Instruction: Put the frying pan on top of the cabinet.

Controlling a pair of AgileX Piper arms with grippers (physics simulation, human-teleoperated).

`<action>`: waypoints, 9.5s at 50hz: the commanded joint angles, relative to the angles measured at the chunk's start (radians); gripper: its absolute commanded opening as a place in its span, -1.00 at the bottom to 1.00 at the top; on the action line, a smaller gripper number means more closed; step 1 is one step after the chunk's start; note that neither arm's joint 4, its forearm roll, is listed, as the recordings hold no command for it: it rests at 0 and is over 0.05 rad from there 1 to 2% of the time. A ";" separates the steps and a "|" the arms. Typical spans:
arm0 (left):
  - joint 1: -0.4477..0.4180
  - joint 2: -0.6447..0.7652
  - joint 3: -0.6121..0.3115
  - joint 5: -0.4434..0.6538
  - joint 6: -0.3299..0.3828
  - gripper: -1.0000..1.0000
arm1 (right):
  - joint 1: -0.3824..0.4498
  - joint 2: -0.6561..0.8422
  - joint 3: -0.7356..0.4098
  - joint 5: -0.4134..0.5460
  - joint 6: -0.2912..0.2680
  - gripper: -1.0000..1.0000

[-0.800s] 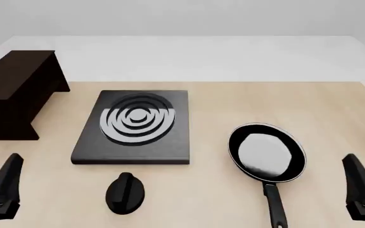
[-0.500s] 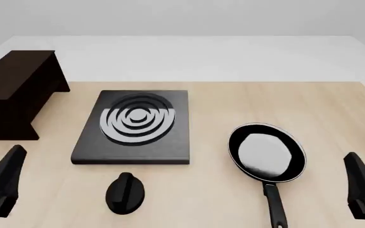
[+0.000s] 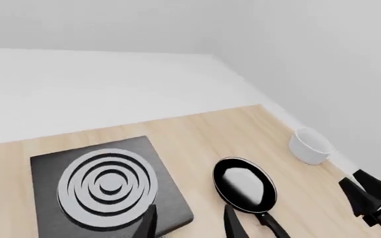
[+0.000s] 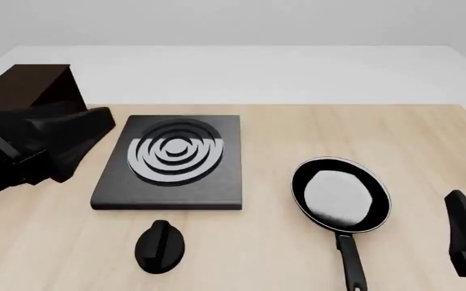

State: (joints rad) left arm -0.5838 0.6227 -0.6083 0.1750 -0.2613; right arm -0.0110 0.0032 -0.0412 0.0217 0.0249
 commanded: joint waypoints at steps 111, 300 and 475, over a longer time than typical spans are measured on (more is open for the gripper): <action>-0.486 1.064 -0.541 -0.067 -0.503 1.00 | -0.017 -0.003 0.041 -0.057 0.122 1.00; -0.610 1.531 -0.690 -0.168 -0.563 -1.00 | -0.034 -0.003 0.023 -0.053 0.181 1.00; 0.384 0.115 -0.040 -0.261 -0.694 -1.00 | -0.005 -0.001 0.005 -0.009 0.129 1.00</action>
State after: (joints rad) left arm -0.2796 0.7661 -0.6577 -0.0646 -0.9071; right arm -0.0170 0.0016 -0.0429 0.0191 0.1558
